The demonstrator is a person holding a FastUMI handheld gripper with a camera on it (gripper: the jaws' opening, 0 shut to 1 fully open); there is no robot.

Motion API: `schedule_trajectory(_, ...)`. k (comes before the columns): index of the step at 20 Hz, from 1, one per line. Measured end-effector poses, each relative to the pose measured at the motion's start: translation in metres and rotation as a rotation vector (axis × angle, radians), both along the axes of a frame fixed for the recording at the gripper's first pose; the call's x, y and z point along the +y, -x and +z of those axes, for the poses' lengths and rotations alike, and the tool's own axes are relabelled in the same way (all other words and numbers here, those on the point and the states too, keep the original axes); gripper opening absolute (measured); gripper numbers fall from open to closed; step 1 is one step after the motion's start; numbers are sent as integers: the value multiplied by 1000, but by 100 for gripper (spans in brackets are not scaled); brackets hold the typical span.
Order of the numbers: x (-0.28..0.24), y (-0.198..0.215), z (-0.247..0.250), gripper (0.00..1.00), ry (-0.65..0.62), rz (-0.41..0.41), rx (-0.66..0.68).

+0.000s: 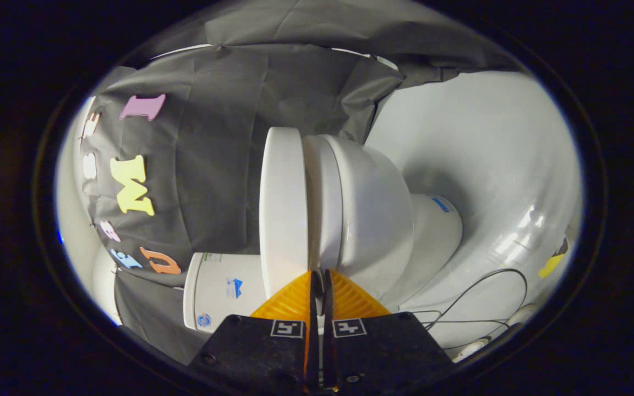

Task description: Open the toilet lid.

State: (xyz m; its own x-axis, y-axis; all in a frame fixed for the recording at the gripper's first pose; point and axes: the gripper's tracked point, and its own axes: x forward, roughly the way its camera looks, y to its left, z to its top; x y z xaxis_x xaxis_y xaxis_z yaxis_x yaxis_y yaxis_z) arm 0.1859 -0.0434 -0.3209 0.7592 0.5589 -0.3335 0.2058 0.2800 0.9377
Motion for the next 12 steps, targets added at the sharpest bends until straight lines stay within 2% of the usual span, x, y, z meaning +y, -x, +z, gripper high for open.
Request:
schedule_trajectory(3,-1,0,0,6,-15,-28,39)
schedule_trajectory(12,-1,0,10,6,79,-43,61)
